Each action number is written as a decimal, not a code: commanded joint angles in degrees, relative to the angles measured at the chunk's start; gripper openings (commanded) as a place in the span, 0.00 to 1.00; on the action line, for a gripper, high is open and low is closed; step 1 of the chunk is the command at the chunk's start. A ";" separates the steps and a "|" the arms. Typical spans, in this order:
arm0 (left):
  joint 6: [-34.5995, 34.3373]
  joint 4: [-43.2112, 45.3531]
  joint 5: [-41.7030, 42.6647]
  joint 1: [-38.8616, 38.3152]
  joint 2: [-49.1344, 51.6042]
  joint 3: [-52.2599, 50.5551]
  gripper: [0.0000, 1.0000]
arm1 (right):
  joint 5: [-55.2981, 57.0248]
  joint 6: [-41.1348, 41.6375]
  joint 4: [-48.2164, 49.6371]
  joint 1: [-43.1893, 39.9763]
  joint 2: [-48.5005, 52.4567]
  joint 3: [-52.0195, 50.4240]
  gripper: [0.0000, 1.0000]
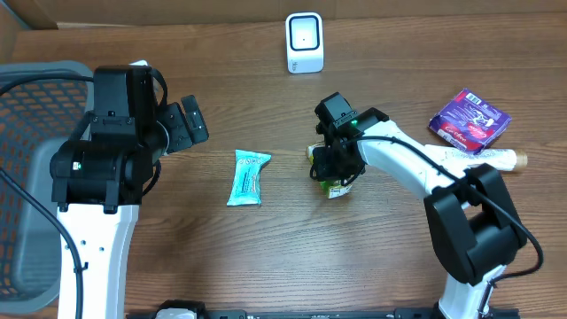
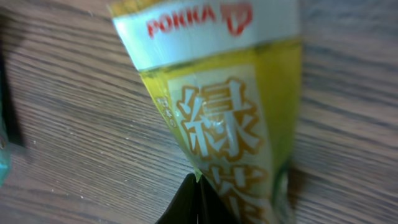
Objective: Scan the item barcode
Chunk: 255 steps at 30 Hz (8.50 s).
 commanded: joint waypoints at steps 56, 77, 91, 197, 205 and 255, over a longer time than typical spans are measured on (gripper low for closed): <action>-0.57 0.02 -0.70 0.11 0.20 0.44 1.00 | 10.62 -6.45 -9.70 -8.28 3.13 9.86 0.89; -0.55 0.02 -0.70 0.11 0.20 0.44 1.00 | 13.60 -6.47 2.29 -8.39 3.30 1.60 0.48; -0.55 0.02 -0.70 0.11 0.20 0.44 1.00 | -7.76 -15.69 -9.33 -8.37 0.02 13.35 0.17; -0.57 0.04 -0.70 0.11 0.20 0.44 1.00 | 59.52 -59.23 26.73 -3.89 32.13 59.32 0.04; -0.57 0.04 -0.70 0.11 0.20 0.44 1.00 | 53.86 -59.19 22.03 -4.04 32.24 59.32 0.04; -0.57 0.04 -0.70 0.11 0.20 0.44 1.00 | 22.25 -41.00 -8.98 2.62 9.81 59.32 0.04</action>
